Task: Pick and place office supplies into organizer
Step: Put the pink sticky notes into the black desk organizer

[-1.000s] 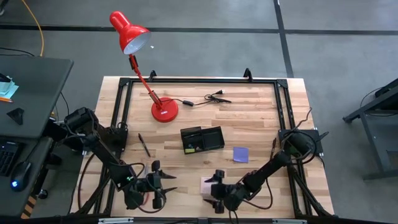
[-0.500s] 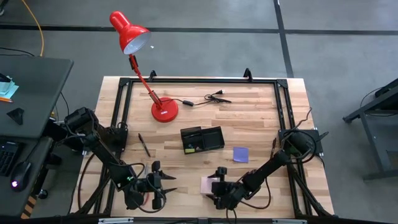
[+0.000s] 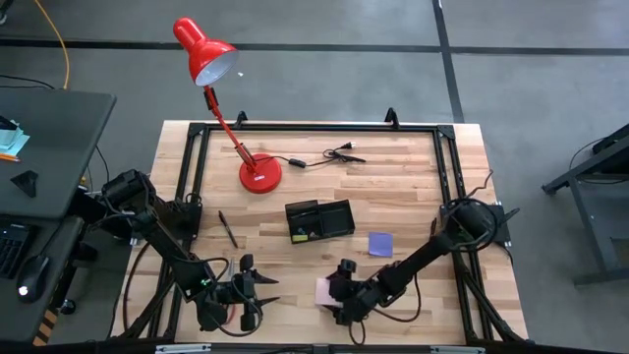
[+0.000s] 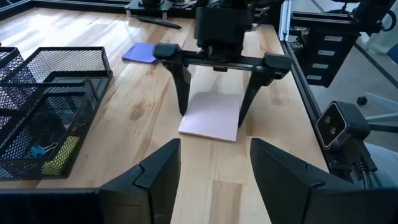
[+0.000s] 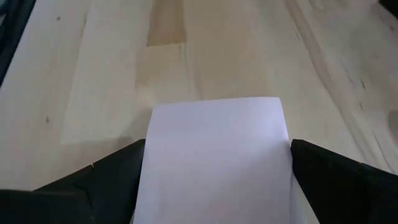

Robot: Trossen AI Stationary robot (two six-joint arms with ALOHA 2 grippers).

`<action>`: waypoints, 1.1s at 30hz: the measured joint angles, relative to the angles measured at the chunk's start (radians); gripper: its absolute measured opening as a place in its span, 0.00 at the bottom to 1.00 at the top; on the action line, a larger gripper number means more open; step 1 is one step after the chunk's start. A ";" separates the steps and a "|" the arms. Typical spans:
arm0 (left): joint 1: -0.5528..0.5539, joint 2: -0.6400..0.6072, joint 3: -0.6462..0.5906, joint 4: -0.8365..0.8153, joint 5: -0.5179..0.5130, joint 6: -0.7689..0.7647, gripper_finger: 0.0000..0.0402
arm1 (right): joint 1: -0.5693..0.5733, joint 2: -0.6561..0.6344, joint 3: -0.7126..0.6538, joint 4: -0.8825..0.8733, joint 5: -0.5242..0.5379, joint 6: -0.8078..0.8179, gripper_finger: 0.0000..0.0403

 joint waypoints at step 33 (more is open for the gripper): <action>0.000 0.021 0.000 -0.004 0.011 0.002 0.46 | 0.012 0.007 -0.004 0.037 0.080 -0.172 0.75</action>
